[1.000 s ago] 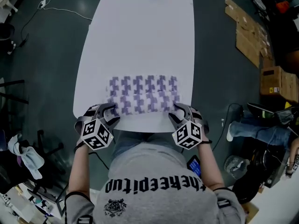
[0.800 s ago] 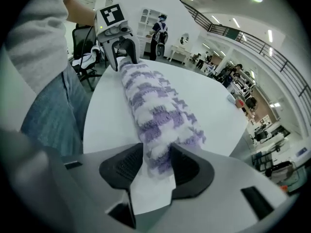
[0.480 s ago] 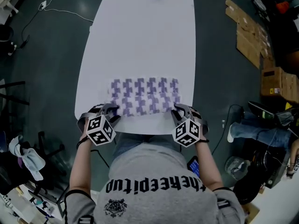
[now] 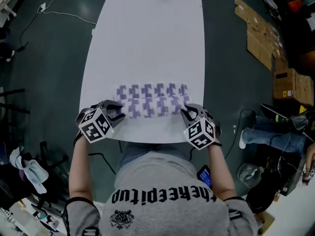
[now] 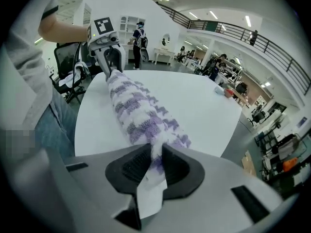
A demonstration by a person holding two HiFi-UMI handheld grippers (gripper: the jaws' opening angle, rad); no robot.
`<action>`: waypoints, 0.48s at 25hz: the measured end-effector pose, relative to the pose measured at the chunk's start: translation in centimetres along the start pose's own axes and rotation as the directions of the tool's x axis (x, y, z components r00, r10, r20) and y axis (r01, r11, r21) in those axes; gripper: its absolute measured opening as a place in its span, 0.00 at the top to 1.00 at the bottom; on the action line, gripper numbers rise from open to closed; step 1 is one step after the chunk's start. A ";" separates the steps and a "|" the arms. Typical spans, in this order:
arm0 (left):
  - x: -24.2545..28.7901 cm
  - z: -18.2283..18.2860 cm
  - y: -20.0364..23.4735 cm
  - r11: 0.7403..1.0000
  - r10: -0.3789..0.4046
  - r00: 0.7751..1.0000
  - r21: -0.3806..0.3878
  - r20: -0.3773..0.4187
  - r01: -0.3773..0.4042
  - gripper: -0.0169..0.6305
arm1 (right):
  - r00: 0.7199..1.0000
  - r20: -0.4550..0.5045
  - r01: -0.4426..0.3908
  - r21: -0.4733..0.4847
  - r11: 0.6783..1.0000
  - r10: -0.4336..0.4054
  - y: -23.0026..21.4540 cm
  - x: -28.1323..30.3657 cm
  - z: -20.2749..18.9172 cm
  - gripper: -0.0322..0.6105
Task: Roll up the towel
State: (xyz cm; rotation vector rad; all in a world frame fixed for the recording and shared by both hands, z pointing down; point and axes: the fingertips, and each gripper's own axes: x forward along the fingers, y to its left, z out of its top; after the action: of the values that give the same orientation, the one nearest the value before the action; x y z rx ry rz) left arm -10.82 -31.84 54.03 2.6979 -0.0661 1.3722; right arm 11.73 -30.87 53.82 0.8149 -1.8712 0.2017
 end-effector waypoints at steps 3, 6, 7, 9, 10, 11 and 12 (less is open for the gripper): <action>-0.2 0.2 1.5 1.000 -0.009 1.000 -0.023 0.021 0.010 0.76 | 1.000 -0.003 0.020 0.014 1.000 -0.020 -1.0 0.4 0.7 0.84; -0.2 0.3 3.1 0.999 -0.012 0.999 -0.043 0.039 0.014 0.76 | 0.999 -0.008 0.041 0.026 0.999 -0.040 -2.0 1.1 1.5 0.84; -0.3 0.3 3.7 0.999 -0.010 0.999 -0.051 0.039 0.012 0.76 | 0.999 -0.011 0.047 0.030 0.998 -0.046 -2.3 1.3 1.8 0.84; -0.5 0.4 4.9 0.998 -0.001 0.999 -0.064 0.033 0.003 0.76 | 0.998 -0.018 0.057 0.036 0.998 -0.056 -2.8 1.7 2.1 0.84; -0.4 0.4 5.4 0.998 0.001 0.999 -0.067 0.034 0.001 0.76 | 0.998 -0.021 0.062 0.039 0.997 -0.061 -3.1 2.0 2.3 0.84; -0.1 0.4 5.9 0.998 0.000 0.999 -0.069 0.038 0.002 0.76 | 0.998 -0.024 0.067 0.041 0.997 -0.066 -3.4 2.2 2.4 0.84; 0.1 0.3 6.3 0.997 0.000 0.999 -0.072 0.041 0.003 0.76 | 0.997 -0.027 0.071 0.042 0.997 -0.070 -3.7 2.4 2.6 0.84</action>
State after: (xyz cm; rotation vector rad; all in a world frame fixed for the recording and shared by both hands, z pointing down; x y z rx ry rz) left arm -11.12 -38.17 54.48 2.6662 -0.1153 1.2891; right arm 11.50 -35.95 53.97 0.9029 -1.8167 0.2079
